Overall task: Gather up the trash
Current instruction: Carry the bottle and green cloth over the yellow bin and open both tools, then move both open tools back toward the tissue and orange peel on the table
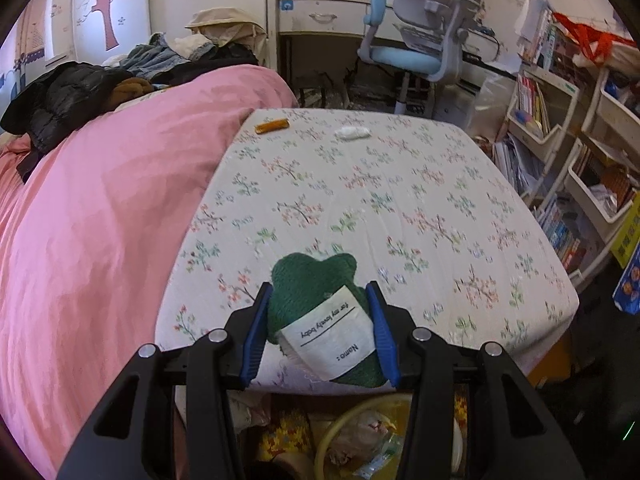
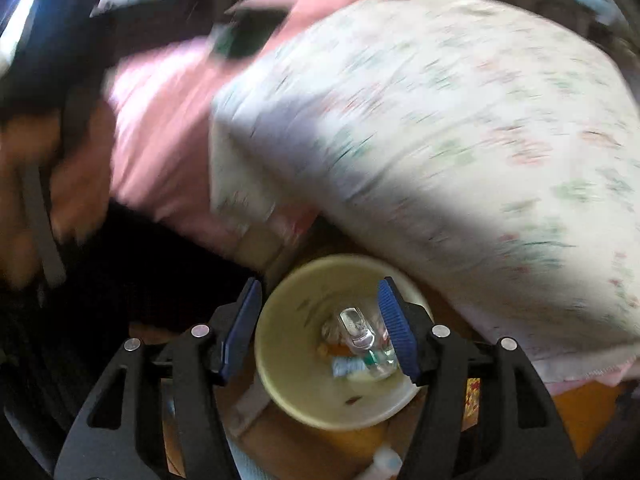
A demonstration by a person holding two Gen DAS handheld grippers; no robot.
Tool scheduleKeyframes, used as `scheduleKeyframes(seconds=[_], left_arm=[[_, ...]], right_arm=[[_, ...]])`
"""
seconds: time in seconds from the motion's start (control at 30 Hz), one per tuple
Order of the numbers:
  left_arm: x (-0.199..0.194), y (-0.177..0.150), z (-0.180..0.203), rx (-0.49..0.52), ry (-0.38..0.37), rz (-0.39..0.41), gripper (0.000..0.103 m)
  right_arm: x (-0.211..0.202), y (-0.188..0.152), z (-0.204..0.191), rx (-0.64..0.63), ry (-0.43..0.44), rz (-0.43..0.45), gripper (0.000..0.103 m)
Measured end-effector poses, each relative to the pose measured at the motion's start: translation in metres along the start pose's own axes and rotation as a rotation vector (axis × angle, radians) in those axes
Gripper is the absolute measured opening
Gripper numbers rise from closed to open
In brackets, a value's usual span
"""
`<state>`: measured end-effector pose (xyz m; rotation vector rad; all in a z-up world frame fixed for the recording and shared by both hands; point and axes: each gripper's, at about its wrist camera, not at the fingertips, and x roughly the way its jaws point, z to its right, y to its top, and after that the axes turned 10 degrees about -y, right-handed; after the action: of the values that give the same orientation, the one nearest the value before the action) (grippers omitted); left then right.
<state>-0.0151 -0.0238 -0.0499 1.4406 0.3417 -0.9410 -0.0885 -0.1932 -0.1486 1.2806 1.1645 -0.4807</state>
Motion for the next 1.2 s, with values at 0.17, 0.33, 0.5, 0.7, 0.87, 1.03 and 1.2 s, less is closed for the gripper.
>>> scheduleKeyframes(seconds=[0.17,0.33,0.5,0.7,0.87,1.03,1.2], left_arm=[[0.004,-0.019,0.014,0.022,-0.024,-0.065,0.046],[0.014,-0.051,0.037,0.071,-0.075,-0.216,0.051],[0.026,-0.085,0.073,0.228,-0.088,-0.367,0.066],[0.022,-0.077,0.064,0.201,-0.046,-0.319,0.073],[-0.002,-0.038,0.027,0.042,0.061,-0.063,0.087],[0.002,0.018,-0.015,-0.070,0.145,0.081,0.088],[0.030,0.068,-0.043,-0.122,0.154,0.135,0.088]], right_arm=[[-0.027,0.009,0.042,0.203,-0.060,0.130,0.060],[-0.036,0.013,0.061,0.293,-0.066,0.175,0.060],[-0.042,0.015,0.067,0.295,-0.063,0.191,0.065],[-0.044,0.010,0.071,0.320,-0.076,0.214,0.065],[-0.047,0.025,0.068,0.295,-0.093,0.233,0.065],[-0.051,0.069,0.066,0.196,-0.130,0.274,0.065],[-0.027,0.132,0.088,0.151,-0.185,0.276,0.065]])
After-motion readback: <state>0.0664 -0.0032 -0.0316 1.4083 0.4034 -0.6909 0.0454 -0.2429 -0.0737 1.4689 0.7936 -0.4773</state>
